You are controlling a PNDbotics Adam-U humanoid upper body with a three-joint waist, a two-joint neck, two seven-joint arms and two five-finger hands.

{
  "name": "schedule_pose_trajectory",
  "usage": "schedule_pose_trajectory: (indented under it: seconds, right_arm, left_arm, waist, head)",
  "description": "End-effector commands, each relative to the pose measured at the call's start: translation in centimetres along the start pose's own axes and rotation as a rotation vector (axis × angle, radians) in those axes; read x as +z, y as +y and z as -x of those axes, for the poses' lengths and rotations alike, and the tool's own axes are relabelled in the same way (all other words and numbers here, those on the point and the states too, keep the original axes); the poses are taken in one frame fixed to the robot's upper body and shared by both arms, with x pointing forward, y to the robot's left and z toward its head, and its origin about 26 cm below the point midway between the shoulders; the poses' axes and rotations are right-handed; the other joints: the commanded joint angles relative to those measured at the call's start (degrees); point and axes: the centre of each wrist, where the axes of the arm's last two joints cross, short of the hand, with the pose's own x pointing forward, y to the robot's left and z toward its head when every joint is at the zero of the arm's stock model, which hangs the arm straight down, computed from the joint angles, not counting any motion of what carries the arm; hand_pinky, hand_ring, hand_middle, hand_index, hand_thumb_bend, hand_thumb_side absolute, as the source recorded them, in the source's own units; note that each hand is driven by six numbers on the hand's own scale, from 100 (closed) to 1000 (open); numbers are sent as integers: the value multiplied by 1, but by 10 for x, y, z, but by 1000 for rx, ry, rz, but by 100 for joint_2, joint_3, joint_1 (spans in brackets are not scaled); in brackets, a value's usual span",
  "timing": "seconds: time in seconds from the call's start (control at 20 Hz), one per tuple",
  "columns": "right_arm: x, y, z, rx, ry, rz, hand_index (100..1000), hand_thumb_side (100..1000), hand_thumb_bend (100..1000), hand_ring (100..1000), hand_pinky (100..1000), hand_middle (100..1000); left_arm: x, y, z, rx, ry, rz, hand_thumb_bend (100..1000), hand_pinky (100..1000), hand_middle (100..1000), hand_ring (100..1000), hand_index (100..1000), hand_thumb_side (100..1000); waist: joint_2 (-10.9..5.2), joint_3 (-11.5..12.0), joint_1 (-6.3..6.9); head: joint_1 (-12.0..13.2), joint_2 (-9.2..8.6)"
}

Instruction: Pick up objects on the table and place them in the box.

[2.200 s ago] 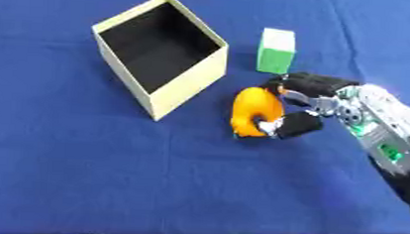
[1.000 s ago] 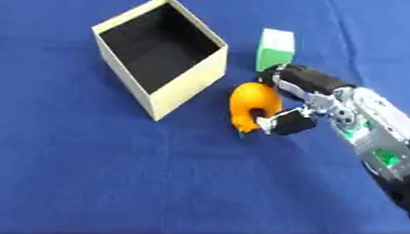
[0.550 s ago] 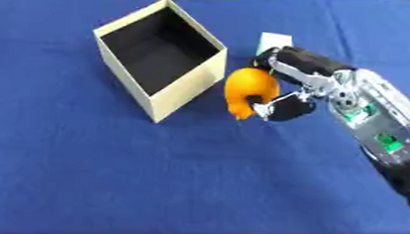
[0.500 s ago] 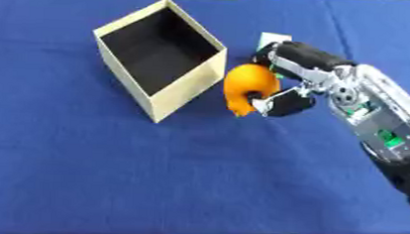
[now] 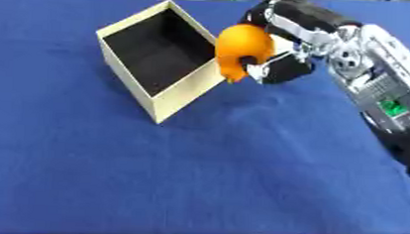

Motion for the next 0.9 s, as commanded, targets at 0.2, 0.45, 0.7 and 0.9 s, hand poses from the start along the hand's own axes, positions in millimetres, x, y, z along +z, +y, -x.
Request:
schedule_pose_trajectory:
  seconds: [0.2, 0.45, 0.7, 0.9]
  right_arm:
    - [-17, -33, -1, 28, 9, 103, 757, 133, 100, 710, 742, 616]
    - [-32, -47, -5, 14, 6, 149, 758, 158, 100, 703, 747, 607]
    - [-48, -53, -3, -34, 22, 173, 764, 199, 100, 701, 753, 608]
    - [-63, -54, -7, -44, 19, 183, 766, 203, 100, 704, 759, 608]
  left_arm:
    - [-7, 3, -6, 5, -38, 7, 351, 879, 639, 584, 696, 919]
    - [-6, 2, -6, 10, -36, 7, 348, 880, 639, 583, 696, 921]
    - [-6, 1, -6, 15, -33, 8, 346, 881, 639, 582, 696, 925]
    - [-6, 0, -7, 22, -33, 11, 343, 883, 639, 581, 696, 927]
  waist:
    - [-112, 74, 21]
    - [-64, 112, 23]
    - [-3, 140, 25]
    - [36, 159, 24]
  head:
    - [6, 50]
    - [31, -46]
    - [-4, -104]
    - [-53, -117]
